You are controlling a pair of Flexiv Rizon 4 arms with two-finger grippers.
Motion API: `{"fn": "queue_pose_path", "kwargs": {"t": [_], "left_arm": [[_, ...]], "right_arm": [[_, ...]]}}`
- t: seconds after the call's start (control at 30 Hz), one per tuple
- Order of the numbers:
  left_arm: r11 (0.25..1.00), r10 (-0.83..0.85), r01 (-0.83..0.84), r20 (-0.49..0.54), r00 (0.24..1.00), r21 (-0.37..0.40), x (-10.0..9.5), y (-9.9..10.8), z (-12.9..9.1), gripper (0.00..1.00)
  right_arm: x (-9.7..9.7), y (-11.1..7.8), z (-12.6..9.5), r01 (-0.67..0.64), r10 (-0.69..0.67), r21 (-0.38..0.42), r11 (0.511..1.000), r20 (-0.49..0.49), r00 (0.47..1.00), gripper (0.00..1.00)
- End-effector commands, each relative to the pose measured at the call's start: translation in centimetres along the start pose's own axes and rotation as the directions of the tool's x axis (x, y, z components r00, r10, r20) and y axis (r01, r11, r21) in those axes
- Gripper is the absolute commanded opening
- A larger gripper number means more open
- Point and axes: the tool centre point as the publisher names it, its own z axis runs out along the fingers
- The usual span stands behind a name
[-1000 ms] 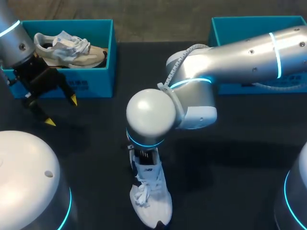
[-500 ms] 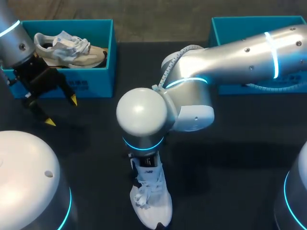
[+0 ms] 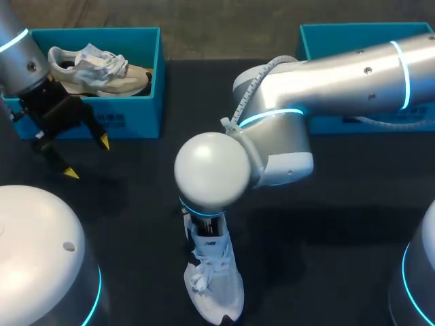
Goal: Take the shoe out of the shoebox, open the shoe tongue, remove and reinsert the insole, then place the shoe into the shoebox
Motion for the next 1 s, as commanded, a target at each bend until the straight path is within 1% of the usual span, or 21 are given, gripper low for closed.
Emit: {"fn": "queue_pose_path", "kwargs": {"t": [0.03,0.23,0.37,0.47,0.6,0.8,0.9,1.0], "left_arm": [[1.0,0.0,0.0,-0.002,1.0,-0.002,0.0,0.0,0.0,1.0],[1.0,0.0,0.0,-0.002,1.0,-0.002,0.0,0.0,0.0,1.0],[1.0,0.0,0.0,-0.002,1.0,-0.002,0.0,0.0,0.0,1.0],[1.0,0.0,0.0,-0.002,1.0,-0.002,0.0,0.0,0.0,1.0],[1.0,0.0,0.0,-0.002,1.0,-0.002,0.0,0.0,0.0,1.0],[1.0,0.0,0.0,-0.002,1.0,-0.002,0.0,0.0,0.0,1.0],[1.0,0.0,0.0,-0.002,1.0,-0.002,0.0,0.0,0.0,1.0],[1.0,0.0,0.0,-0.002,1.0,-0.002,0.0,0.0,0.0,1.0]], "right_arm": [[0.0,0.4,2.6,0.009,-0.008,0.036,0.999,-0.035,0.999,0.0],[0.1,0.4,4.7,0.017,-0.013,0.067,0.998,-0.059,0.998,0.0],[0.4,0.3,5.2,0.022,-0.017,0.088,0.996,-0.065,0.998,0.0],[0.7,-0.4,5.0,0.02,-0.013,0.107,0.994,-0.065,0.998,0.0],[0.6,-1.9,4.4,0.006,0.001,0.138,0.99,-0.053,0.999,0.0],[0.3,-4.3,2.9,-0.024,0.028,0.174,0.984,-0.017,0.999,0.0],[0.2,-5.0,2.0,-0.039,0.038,0.18,0.983,0.006,0.999,0.0],[0.1,-5.5,1.7,-0.043,0.041,0.192,0.98,0.015,0.999,0.0]]}}
